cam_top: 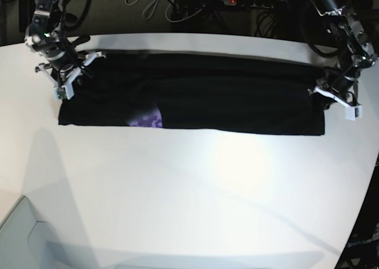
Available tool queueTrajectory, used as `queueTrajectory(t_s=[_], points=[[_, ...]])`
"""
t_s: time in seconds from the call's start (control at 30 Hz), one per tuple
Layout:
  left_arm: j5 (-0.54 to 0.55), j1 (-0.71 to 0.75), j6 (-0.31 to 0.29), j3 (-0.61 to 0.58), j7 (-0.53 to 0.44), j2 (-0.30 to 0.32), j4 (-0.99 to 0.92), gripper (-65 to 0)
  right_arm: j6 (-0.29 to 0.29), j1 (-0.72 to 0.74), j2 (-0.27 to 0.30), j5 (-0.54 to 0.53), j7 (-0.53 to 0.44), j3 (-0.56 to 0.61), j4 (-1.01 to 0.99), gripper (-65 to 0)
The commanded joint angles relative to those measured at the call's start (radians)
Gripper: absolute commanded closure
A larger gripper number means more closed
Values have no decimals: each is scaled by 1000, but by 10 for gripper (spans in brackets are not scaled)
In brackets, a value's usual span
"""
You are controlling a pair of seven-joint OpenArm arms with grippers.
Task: Layout the t-shirt on the table in an organized manner, then fold the t-shirt properly
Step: 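Lift the shirt's end with the left gripper and fold it toward the right gripper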
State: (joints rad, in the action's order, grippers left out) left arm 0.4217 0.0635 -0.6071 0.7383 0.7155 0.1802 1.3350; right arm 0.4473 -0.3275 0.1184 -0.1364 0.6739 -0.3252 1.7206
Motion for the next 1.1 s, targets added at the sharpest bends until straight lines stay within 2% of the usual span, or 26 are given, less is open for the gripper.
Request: queueTrajectory(t_s=[0.0, 0.13, 0.27, 0.37, 0.53, 0.63, 0.73, 0.83, 1.07], points=[[27, -23, -7, 2, -32, 11, 61, 0, -2, 6, 7, -6, -13, -2, 12, 0], [21, -18, -7, 0, -15, -69, 199, 0, -2, 6, -12, -6, -18, -2, 12, 0], [19, -6, -6, -15, 89, -167, 329, 0, -2, 6, -12, -6, -16, -1, 12, 0], [-17, 28, -3, -119, 103, -224, 387, 0, -2, 6, -10, -6, -15, 31, 12, 0], [-257, 49, 0, -420, 63, -275, 404, 0, -2, 5, -12, -6, -13, 41, 14, 0], [-427, 52, 77, -580, 45, -302, 397, 0, -2, 3, -12, -6, -13, 41, 14, 0], [-511, 68, 145, -692, 14, -308, 397, 0, -2, 1, -12, -6, -13, 41, 14, 0], [-516, 75, 191, -758, -32, -307, 397, 0, -2, 0, -12, -6, -13, 41, 14, 0], [-518, 71, 269, -834, -43, -302, 395, 0, -2, -2, -12, -6, -13, 41, 15, 0]])
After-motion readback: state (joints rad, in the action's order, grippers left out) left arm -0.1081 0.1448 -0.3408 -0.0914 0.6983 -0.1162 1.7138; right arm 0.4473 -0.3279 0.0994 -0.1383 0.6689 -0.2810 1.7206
